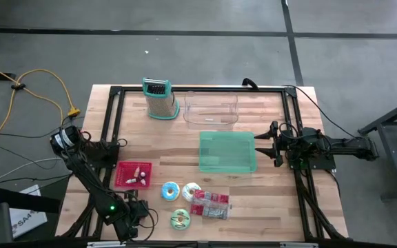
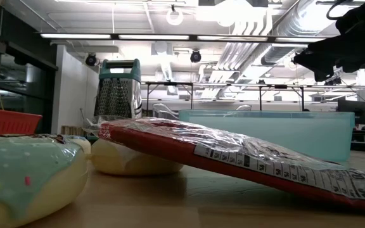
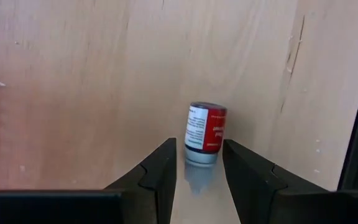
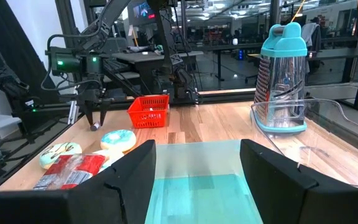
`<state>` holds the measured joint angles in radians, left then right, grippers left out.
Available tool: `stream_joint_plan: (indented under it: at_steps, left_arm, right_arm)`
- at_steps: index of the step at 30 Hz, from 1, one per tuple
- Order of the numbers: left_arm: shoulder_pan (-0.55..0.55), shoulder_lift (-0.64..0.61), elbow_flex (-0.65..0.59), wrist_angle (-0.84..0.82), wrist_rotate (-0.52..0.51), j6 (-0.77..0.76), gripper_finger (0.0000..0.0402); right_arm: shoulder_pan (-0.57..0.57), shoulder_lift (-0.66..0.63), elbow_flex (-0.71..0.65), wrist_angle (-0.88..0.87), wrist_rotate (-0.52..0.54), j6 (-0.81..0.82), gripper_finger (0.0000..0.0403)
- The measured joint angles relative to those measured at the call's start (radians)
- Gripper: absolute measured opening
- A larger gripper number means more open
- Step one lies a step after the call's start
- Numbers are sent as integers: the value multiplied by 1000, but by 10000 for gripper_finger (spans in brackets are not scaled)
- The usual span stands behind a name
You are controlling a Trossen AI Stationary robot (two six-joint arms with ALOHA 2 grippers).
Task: Pick & Place Food Item
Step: Put the red food coloring bottle into the red bin
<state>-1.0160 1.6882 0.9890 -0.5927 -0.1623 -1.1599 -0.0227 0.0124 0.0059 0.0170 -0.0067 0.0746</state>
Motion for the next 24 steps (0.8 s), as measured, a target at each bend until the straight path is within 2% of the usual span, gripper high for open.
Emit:
stream_joint_plan:
  at_steps: [15,24]
  left_arm:
    - [-22,11,-1,-4,-9,-44,123]
    - [-21,11,-1,-5,-10,-45,77]
  right_arm:
    - [0,0,0,0,0,0,223]
    - [0,0,0,0,0,0,223]
